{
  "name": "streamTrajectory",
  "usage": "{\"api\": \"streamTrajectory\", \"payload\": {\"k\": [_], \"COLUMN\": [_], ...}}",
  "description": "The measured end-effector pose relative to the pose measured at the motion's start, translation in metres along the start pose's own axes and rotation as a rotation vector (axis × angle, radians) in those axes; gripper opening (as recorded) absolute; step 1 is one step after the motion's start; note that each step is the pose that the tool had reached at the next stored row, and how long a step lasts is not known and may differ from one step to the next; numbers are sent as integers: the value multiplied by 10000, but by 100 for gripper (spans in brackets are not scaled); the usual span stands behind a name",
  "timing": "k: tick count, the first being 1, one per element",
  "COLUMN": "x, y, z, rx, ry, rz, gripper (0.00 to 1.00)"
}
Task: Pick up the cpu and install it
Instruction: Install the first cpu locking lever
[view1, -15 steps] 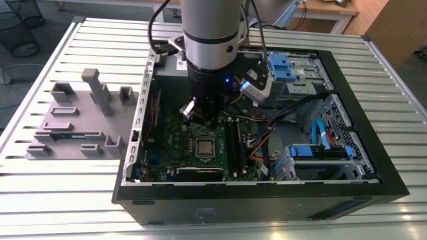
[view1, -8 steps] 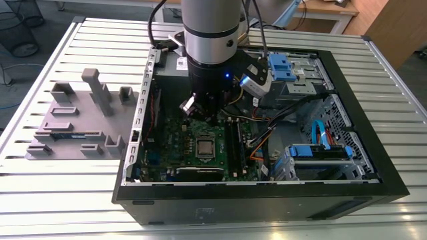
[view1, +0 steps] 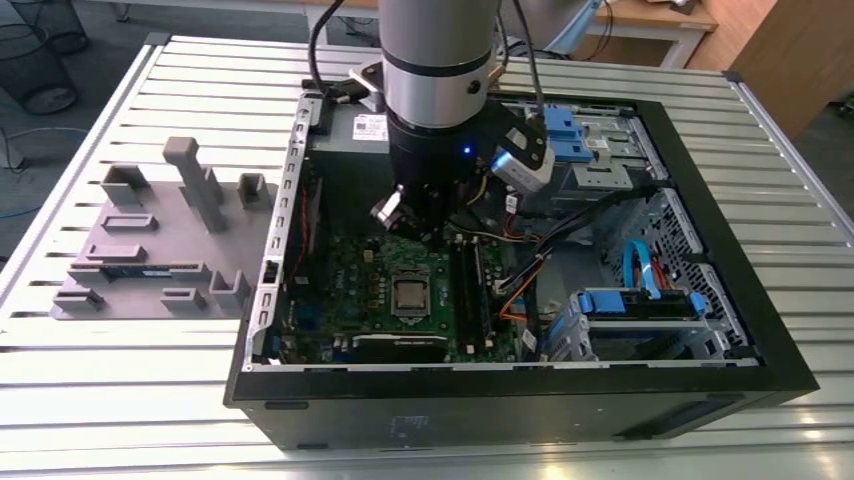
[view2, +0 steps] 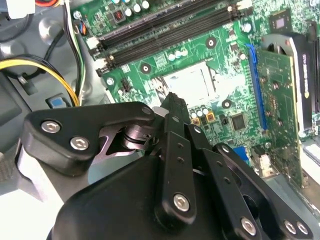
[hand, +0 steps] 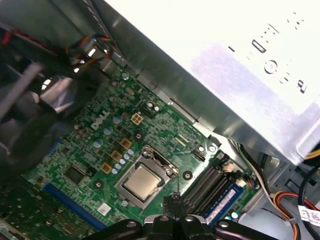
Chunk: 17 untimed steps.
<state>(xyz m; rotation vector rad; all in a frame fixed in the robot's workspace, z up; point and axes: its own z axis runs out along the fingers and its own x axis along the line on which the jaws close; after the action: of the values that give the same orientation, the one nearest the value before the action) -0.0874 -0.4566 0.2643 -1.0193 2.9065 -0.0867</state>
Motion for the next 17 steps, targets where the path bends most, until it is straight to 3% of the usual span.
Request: {"api": "streamTrajectory", "payload": {"k": [7, 11, 17], "x": [-44, -69, -81], "y": [-13, 20, 44], "z": [22, 43, 126], "rx": [-1, 2, 8], "ry": [0, 6, 18], "rz": [18, 70, 255], "gripper": [11, 11, 11]}}
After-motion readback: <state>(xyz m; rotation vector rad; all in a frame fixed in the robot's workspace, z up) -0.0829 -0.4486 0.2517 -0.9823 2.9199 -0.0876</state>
